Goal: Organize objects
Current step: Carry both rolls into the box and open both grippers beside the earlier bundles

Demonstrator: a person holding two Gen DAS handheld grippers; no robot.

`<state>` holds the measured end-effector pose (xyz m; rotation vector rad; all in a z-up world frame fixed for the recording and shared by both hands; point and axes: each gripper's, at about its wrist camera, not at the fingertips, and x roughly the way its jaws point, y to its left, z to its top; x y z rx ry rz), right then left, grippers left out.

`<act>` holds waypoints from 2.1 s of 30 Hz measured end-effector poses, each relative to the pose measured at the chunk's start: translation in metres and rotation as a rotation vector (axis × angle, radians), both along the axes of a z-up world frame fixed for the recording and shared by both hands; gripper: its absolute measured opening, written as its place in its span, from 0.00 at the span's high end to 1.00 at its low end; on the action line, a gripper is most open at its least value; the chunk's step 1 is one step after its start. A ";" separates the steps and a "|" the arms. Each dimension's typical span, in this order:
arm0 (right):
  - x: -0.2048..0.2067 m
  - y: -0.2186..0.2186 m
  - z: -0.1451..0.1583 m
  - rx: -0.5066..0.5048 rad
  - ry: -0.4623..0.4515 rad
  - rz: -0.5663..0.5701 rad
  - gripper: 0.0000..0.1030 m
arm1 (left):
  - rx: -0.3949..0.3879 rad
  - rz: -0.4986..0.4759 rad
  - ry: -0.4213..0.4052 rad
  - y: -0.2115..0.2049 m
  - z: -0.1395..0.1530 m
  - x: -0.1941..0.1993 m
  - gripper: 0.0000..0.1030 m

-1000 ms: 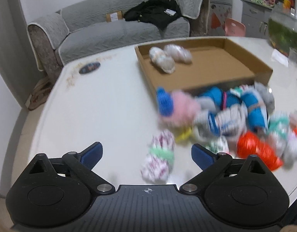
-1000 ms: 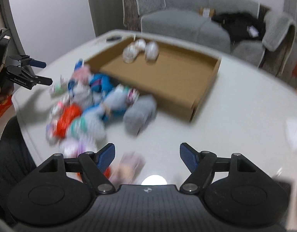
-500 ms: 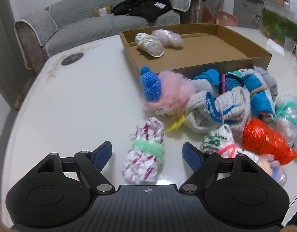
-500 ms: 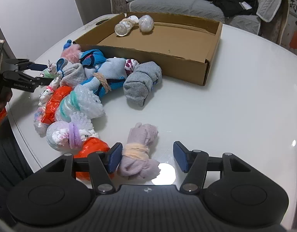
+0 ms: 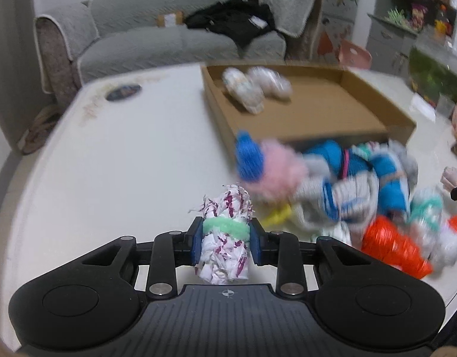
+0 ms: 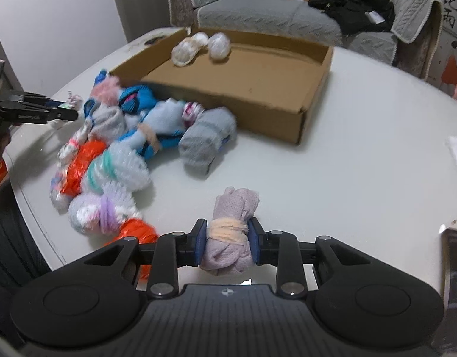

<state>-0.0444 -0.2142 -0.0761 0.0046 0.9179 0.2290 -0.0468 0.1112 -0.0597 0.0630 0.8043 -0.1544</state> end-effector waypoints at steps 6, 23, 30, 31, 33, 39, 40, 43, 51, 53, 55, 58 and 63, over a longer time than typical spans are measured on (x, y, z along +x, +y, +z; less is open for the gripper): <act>0.012 -0.022 0.042 -0.019 -0.093 -0.034 0.74 | 0.004 0.032 -0.069 0.010 0.042 0.018 0.64; 0.082 -0.024 0.107 -0.024 -0.232 0.029 0.74 | -0.039 -0.034 -0.092 -0.034 0.087 0.095 0.63; 0.130 0.006 0.109 -0.005 -0.230 0.117 0.74 | -0.024 -0.070 -0.055 -0.067 0.074 0.136 0.63; 0.138 0.009 0.108 -0.001 -0.226 0.126 0.74 | -0.023 -0.070 -0.045 -0.070 0.070 0.141 0.63; 0.152 0.015 0.103 0.006 -0.210 0.137 0.74 | -0.022 -0.075 -0.021 -0.075 0.061 0.151 0.63; 0.190 0.031 0.073 0.028 -0.131 0.166 0.74 | -0.007 -0.069 0.063 -0.082 0.023 0.167 0.63; 0.196 0.035 0.066 0.033 -0.117 0.176 0.74 | 0.003 -0.065 0.072 -0.083 0.016 0.170 0.63; 0.211 0.044 0.053 0.036 -0.079 0.182 0.74 | 0.040 -0.046 0.089 -0.084 0.001 0.179 0.63; 0.240 0.069 0.030 0.028 -0.005 0.199 0.74 | 0.114 -0.014 0.093 -0.084 -0.023 0.192 0.62; 0.244 0.072 0.025 0.023 0.011 0.197 0.74 | 0.124 -0.012 0.081 -0.085 -0.024 0.193 0.62; 0.247 0.075 0.021 0.011 0.025 0.197 0.74 | 0.117 -0.008 0.081 -0.087 -0.024 0.194 0.63; 0.249 0.076 0.019 0.015 0.033 0.188 0.74 | 0.126 0.005 0.072 -0.089 -0.023 0.195 0.59; 0.246 0.078 0.019 0.018 0.049 0.184 0.73 | 0.160 0.020 0.065 -0.095 -0.023 0.196 0.44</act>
